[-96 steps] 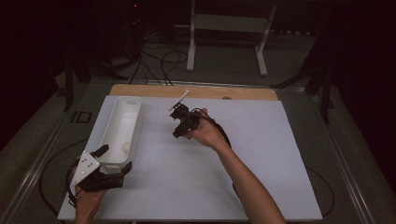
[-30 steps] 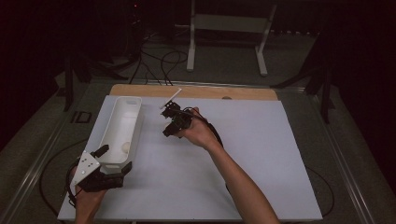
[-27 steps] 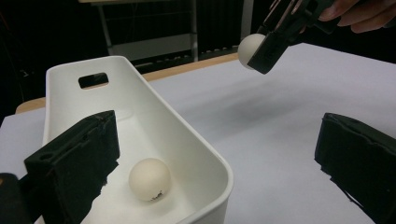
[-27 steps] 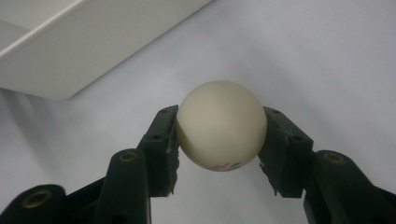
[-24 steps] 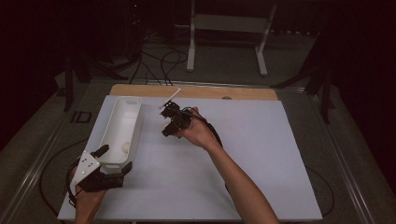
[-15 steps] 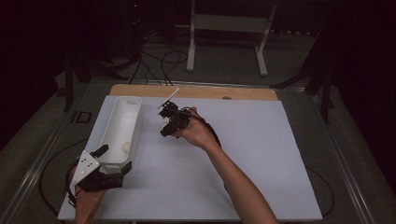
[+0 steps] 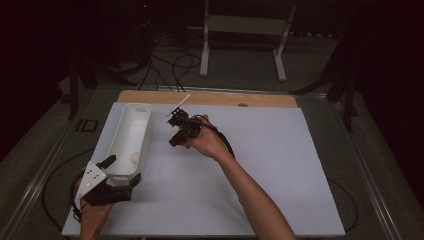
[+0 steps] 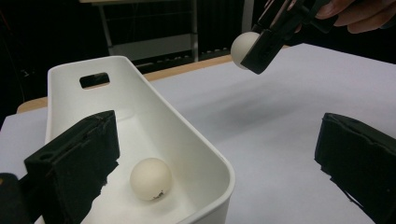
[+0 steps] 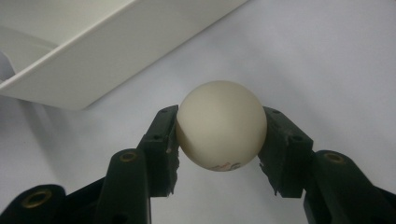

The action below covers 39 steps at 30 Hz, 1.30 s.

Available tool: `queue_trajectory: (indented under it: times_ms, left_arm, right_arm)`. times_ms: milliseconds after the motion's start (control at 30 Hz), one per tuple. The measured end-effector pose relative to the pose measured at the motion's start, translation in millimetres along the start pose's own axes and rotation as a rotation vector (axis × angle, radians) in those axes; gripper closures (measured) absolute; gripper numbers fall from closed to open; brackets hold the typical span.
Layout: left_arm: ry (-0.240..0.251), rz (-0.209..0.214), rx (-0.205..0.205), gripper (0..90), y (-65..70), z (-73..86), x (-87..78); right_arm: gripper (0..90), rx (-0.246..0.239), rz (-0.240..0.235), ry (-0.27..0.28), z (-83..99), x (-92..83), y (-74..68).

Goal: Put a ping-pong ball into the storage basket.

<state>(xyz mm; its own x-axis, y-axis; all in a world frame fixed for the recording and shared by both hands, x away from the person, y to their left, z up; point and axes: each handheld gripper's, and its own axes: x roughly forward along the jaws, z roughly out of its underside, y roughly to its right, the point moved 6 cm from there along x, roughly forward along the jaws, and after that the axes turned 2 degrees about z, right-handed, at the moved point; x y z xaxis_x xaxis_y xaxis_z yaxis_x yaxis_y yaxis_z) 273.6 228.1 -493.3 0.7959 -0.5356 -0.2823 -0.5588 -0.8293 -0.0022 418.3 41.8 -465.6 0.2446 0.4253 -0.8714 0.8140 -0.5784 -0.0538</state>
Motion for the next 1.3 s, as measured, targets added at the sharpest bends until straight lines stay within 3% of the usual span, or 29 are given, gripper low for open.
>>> queue_trajectory:
  times_ms: [1300]
  left_arm:
    - [-0.002, 0.001, 0.004, 0.6, -0.2, 0.3, 0.9]
  right_arm:
    - [50.3, -0.016, -0.041, 0.041, -14.3, 0.7, -15.8]
